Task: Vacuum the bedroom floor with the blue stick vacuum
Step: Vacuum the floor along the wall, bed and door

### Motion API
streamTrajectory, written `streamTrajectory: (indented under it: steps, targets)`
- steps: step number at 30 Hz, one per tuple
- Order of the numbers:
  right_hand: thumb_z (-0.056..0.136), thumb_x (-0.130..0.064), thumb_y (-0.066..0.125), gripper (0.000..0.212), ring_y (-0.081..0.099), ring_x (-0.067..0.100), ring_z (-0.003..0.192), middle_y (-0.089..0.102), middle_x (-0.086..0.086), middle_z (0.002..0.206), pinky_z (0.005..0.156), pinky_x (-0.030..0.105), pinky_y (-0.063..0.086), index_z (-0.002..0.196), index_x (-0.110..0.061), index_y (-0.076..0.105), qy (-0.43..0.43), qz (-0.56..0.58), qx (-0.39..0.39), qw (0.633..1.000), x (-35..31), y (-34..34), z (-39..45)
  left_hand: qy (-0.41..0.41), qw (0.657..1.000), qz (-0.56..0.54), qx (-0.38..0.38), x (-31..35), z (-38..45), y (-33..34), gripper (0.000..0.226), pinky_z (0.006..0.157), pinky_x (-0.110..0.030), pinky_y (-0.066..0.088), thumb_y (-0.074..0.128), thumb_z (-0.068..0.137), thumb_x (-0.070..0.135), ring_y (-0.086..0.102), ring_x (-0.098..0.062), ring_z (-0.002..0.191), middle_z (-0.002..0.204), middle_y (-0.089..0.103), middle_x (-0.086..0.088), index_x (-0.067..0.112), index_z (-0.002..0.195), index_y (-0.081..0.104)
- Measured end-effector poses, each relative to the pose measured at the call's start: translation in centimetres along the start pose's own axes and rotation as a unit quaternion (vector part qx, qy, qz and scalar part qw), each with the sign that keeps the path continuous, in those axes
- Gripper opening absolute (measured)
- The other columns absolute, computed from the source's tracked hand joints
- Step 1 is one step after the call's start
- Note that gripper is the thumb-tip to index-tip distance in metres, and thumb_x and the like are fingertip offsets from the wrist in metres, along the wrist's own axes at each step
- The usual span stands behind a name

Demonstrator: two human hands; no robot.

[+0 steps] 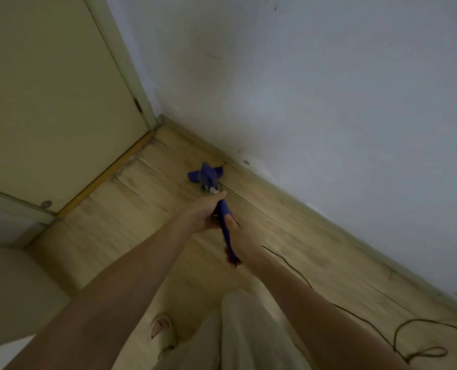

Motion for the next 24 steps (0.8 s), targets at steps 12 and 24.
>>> streamTrajectory:
  steps: [12,24]
  targets:
    - [0.104,-0.046,0.032,0.053,0.054,0.019,0.048,0.055,0.009,0.071,0.04,0.026,0.042,0.123,0.0,0.049,0.034,0.158,0.073,0.984,-0.3,11.1,-10.4,-0.017,0.979,0.147,-0.141,-3.5,-7.0,-7.1,0.036,0.061,-0.027,0.054,0.056,0.095,0.035,0.063,-0.018,0.078,0.092,0.064,-0.008,0.004,0.113,0.058]
    - [0.103,-0.045,0.035,0.037,0.054,0.015,0.044,0.053,0.007,0.074,0.043,0.025,0.043,0.104,-0.012,0.053,0.012,0.362,0.147,0.921,0.6,25.1,-12.7,-0.052,0.943,0.273,-0.184,-6.6,-9.5,-16.5,0.05,0.067,-0.03,0.055,0.062,0.089,0.045,0.066,-0.019,0.073,0.085,0.069,-0.007,0.002,0.114,0.061]
Point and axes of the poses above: each hand's wrist, its own z-axis towards the middle knuckle, its own y-axis out of the palm, x = y × z, the point moved 9 cm from there along z, towards the middle knuckle
